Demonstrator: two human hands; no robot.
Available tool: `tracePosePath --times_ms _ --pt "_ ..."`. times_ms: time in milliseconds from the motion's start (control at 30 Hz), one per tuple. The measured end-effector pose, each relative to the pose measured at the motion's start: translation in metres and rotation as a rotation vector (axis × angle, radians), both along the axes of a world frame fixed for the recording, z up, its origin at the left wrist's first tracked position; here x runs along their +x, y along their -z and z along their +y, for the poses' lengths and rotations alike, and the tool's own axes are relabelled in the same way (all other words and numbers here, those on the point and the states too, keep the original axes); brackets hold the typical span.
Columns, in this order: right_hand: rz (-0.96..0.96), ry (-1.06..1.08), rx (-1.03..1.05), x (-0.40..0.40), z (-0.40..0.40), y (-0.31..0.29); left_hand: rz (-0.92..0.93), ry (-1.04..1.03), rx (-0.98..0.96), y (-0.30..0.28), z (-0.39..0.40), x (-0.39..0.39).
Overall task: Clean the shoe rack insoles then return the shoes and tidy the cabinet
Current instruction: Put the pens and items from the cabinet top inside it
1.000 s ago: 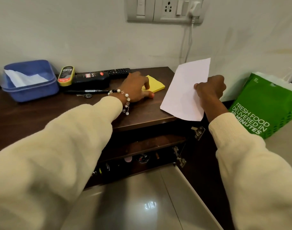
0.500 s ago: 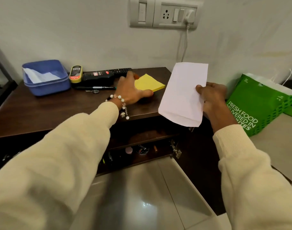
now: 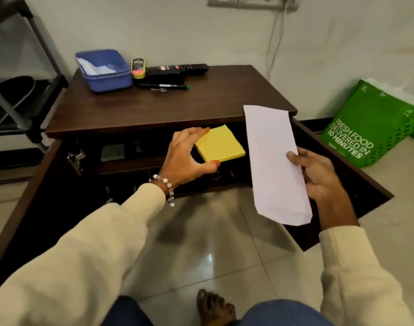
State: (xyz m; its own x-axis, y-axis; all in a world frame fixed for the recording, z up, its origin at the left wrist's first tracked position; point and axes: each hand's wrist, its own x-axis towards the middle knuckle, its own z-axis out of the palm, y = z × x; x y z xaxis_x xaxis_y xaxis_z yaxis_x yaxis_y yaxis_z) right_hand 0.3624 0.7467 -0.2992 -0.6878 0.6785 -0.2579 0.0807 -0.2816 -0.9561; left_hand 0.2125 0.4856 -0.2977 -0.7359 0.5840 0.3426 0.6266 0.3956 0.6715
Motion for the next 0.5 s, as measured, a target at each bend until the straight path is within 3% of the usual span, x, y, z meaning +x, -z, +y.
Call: tracePosePath --times_ms 133,300,500 --pt "-0.089 -0.099 0.006 0.019 -0.014 0.025 -0.056 -0.077 -0.095 0.041 -0.01 0.006" --pt "-0.269 -0.144 0.048 0.006 -0.02 0.047 -0.155 -0.276 -0.077 0.07 -0.005 -0.005" --pt "-0.262 -0.205 0.3 -0.072 -0.003 0.042 -0.155 -0.297 -0.125 0.082 0.018 -0.045"
